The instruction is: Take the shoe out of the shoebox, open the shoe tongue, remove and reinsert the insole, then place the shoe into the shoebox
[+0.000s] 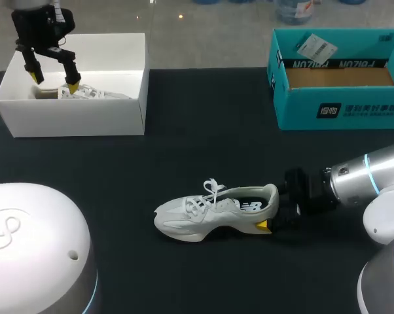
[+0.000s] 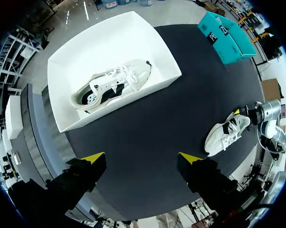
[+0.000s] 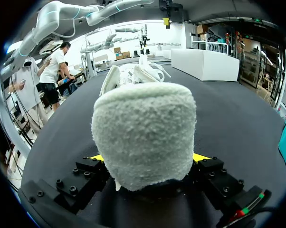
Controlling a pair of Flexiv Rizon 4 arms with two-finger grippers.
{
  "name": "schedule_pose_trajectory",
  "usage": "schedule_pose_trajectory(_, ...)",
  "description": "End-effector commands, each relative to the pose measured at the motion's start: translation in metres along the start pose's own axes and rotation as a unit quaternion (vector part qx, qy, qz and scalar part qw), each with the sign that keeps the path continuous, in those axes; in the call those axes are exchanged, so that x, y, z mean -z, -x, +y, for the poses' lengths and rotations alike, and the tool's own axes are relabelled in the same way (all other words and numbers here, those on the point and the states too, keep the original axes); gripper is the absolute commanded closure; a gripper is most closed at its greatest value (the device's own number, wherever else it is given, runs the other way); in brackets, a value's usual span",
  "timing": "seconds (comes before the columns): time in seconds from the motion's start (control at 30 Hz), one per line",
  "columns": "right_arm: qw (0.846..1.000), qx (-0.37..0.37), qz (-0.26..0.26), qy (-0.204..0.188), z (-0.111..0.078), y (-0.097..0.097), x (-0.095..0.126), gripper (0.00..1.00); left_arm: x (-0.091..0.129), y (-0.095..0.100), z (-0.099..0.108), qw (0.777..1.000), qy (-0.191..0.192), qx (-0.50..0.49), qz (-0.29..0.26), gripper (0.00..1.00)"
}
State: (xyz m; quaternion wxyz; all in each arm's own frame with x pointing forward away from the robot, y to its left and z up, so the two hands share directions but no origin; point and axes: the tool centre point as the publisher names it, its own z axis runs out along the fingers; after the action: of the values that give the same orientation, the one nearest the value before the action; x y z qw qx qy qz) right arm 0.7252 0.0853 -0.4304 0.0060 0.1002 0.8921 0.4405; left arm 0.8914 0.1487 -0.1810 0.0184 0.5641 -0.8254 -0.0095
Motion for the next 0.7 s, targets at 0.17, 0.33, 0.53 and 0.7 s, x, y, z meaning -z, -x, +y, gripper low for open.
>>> schedule_pose_trajectory(0.17, 1.000, 0.000, 0.000, -0.003, -0.005, -0.004, -0.008, 1.00, -0.006, -0.034, 0.007, 0.989, -0.060, 0.138, 0.008, 0.00)
schedule_pose_trajectory(0.33, 1.000, 0.000, 0.000, -0.003, -0.005, -0.004, -0.008, 1.00, -0.013, -0.057, 0.010, 0.986, -0.060, 0.156, 0.017, 0.00)
schedule_pose_trajectory(0.53, 1.000, 0.000, 0.000, -0.003, -0.005, -0.004, -0.008, 1.00, -0.022, -0.082, 0.014, 0.983, -0.069, 0.168, 0.022, 0.00)
schedule_pose_trajectory(0.7, 1.000, 0.000, 0.000, -0.003, -0.005, -0.004, -0.008, 1.00, -0.029, -0.110, 0.021, 0.987, -0.063, 0.148, 0.029, 0.00)
